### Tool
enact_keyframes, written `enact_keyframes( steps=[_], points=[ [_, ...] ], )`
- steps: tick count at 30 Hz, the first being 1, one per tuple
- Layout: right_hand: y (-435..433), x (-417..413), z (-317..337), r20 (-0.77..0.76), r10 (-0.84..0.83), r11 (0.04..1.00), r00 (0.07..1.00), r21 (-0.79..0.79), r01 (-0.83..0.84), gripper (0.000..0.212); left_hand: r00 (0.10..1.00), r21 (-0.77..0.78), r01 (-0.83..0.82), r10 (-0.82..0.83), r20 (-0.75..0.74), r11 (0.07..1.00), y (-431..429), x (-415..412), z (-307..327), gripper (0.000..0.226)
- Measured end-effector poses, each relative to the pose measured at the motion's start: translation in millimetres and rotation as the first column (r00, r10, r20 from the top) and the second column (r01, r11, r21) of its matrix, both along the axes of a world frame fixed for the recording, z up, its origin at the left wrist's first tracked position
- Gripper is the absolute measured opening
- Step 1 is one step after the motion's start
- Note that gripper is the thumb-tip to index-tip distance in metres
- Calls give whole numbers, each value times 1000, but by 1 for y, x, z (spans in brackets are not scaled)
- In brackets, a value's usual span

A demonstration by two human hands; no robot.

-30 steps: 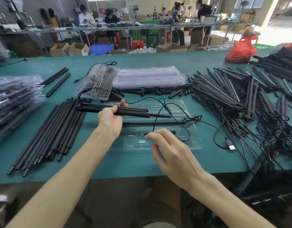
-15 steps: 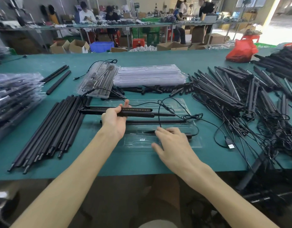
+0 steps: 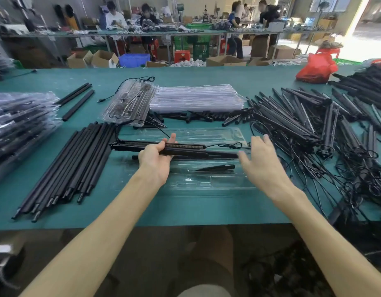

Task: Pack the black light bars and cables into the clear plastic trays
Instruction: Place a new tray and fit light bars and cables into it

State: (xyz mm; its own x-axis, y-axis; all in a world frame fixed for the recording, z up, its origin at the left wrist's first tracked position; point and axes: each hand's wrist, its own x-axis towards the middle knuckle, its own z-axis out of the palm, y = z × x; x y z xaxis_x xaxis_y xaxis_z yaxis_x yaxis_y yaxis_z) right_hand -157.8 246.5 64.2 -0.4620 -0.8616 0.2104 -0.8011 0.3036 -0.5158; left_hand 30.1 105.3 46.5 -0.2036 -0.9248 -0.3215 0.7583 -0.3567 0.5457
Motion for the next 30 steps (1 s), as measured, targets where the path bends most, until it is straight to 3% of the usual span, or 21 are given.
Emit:
enact_keyframes(
  steps=[3,6,11,19,25,30],
  points=[
    [0,-22,-10,61,-34,978,998,-203,45,27,999,-3,29,-29,43,1000,7,-3,0,23],
    [4,-32,-22,128,41,952,991,-308,0,28,995,-10,43,-42,94,999,13,-7,-1,15],
    [1,-29,-32,167,163,937,972,-334,-100,24,994,-9,41,-40,105,999,16,-13,-5,17],
    [-2,-22,-45,339,219,946,915,-303,-114,26,996,-6,1,-1,88,1000,11,-8,-6,27],
    [1,-21,-49,271,222,943,937,-303,-136,25,992,-18,1,1,126,1000,14,-11,-10,15],
    [2,-24,-52,231,247,942,941,-286,-177,12,988,-26,-2,6,155,1000,15,-11,-15,13]
  ],
)
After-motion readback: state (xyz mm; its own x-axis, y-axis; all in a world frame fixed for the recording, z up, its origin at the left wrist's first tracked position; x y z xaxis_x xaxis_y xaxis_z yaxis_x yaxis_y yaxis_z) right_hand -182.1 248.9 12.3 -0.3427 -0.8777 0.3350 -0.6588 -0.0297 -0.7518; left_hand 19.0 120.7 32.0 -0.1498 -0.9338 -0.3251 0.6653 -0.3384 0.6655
